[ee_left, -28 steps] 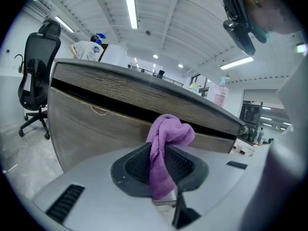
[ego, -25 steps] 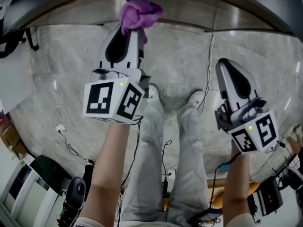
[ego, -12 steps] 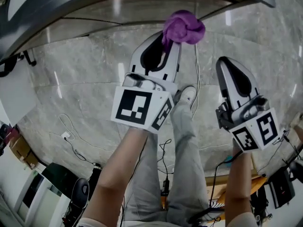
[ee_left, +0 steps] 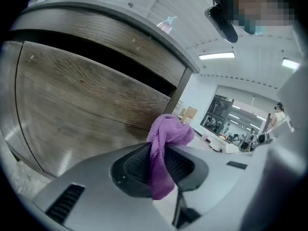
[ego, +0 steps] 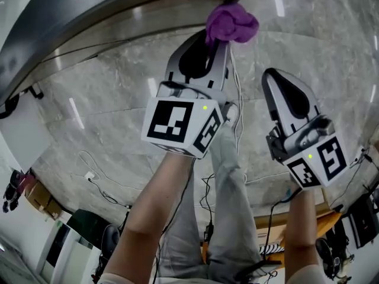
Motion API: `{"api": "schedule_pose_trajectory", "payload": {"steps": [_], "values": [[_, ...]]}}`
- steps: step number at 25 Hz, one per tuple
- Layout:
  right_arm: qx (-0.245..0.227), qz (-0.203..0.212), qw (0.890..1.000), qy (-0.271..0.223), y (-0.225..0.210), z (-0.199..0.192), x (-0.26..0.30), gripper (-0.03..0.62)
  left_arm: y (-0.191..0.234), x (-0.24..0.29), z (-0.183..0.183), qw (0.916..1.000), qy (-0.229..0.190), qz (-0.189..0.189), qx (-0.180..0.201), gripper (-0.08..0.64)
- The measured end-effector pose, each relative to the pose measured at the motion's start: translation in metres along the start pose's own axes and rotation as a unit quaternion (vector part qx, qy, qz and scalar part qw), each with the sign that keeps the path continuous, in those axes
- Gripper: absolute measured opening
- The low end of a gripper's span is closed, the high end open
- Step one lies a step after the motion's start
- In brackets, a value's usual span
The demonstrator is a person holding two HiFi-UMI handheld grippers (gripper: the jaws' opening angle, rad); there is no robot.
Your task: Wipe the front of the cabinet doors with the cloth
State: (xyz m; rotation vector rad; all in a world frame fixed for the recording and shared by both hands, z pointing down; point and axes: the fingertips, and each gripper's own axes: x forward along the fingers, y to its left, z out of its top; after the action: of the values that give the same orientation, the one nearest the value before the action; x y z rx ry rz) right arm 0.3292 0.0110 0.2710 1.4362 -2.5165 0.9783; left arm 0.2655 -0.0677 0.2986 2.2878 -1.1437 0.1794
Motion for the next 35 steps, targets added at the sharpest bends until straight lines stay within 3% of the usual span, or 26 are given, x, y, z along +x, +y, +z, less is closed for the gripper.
{"api": "schedule_pose_trajectory", "payload": {"steps": [16,35], "values": [[0.001,-0.009,1.0,0.001,0.008,-0.007,0.03,0.028,0.05,-0.003,0.004,0.9998,0.004,0.01,0.014,0.071],[-0.024,0.011,0.999,0.022,0.108,-0.017,0.123,0.028,0.193,-0.092,0.031,0.9977,-0.01,0.065,0.018,0.071]]}}
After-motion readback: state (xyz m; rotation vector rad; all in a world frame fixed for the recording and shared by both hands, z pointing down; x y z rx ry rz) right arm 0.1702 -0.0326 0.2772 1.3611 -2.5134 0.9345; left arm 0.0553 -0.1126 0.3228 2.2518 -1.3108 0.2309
